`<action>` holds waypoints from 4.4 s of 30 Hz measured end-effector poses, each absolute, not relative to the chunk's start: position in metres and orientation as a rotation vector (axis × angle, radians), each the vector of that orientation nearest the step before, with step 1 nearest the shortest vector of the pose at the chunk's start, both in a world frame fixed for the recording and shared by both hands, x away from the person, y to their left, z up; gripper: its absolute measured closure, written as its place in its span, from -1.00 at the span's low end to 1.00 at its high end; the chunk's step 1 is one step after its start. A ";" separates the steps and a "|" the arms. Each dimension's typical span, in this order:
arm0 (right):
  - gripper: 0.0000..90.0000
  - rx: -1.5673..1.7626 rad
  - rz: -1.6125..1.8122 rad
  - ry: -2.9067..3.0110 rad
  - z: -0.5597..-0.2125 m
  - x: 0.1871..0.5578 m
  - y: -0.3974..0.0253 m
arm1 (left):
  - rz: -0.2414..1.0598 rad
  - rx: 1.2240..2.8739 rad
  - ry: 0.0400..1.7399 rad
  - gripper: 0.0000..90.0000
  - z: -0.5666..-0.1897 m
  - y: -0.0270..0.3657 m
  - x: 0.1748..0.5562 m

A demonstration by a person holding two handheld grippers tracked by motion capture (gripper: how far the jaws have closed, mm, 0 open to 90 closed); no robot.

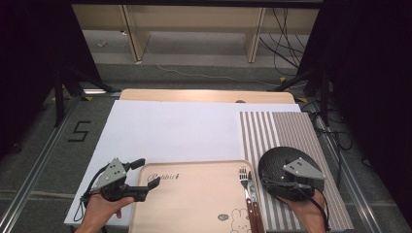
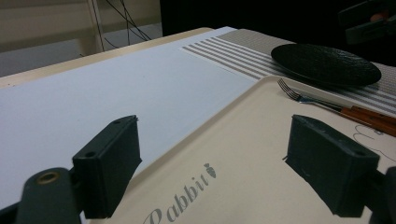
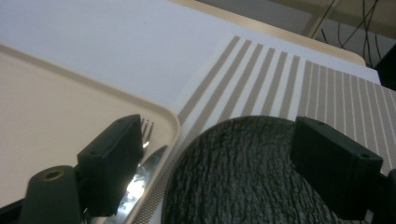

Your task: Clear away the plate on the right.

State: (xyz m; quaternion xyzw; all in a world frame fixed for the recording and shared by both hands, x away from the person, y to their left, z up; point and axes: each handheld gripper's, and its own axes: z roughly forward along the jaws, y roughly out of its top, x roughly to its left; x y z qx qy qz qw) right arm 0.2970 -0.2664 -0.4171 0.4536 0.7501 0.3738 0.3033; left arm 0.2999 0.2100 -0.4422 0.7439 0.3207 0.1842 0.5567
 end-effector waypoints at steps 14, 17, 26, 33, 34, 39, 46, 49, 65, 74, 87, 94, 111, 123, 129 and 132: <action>-0.60 1.307 0.974 1.923 -0.419 0.300 -0.296 | 0.440 1.756 0.758 -0.62 -0.441 0.210 0.299; -0.60 1.341 0.993 1.899 -0.420 0.301 -0.301 | 0.442 1.756 0.753 -0.62 -0.441 0.210 0.299; -0.59 1.421 0.971 1.864 -0.425 0.305 -0.320 | 0.444 1.757 0.756 -0.62 -0.441 0.209 0.299; -0.59 1.548 0.969 1.794 -0.428 0.305 -0.340 | 0.442 1.758 0.753 -0.62 -0.441 0.209 0.300; -0.59 1.599 0.979 1.775 -0.427 0.305 -0.341 | 0.440 1.756 0.753 -0.62 -0.442 0.209 0.300; -0.58 1.653 1.007 1.743 -0.431 0.304 -0.351 | 0.442 1.753 0.750 -0.62 -0.442 0.209 0.300; -0.58 1.730 1.012 1.740 -0.433 0.301 -0.363 | 0.445 1.756 0.755 -0.62 -0.441 0.209 0.299; -0.57 1.757 1.043 1.739 -0.434 0.299 -0.368 | 0.447 1.760 0.752 -0.62 -0.441 0.209 0.299; -0.55 1.876 1.117 1.653 -0.446 0.295 -0.396 | 0.444 1.756 0.752 -0.62 -0.441 0.209 0.299; -0.54 1.914 1.122 1.633 -0.449 0.289 -0.409 | 0.445 1.757 0.753 -0.62 -0.441 0.209 0.299; -0.55 1.985 1.116 1.646 -0.456 0.287 -0.419 | 0.439 1.754 0.754 -0.62 -0.441 0.208 0.298; -0.55 2.020 1.202 1.608 -0.460 0.286 -0.422 | 0.441 1.754 0.754 -0.62 -0.441 0.208 0.298; -0.54 2.117 1.227 1.558 -0.463 0.270 -0.413 | 0.442 1.753 0.753 -0.62 -0.442 0.208 0.299; -0.52 2.240 1.333 1.483 -0.465 0.256 -0.408 | 0.446 1.767 0.746 -0.62 -0.441 0.208 0.299; -0.53 2.282 1.336 1.484 -0.468 0.253 -0.407 | 0.442 1.762 0.743 -0.62 -0.442 0.208 0.299; -0.52 2.327 1.349 1.484 -0.468 0.251 -0.408 | 0.446 1.765 0.752 -0.62 -0.441 0.208 0.298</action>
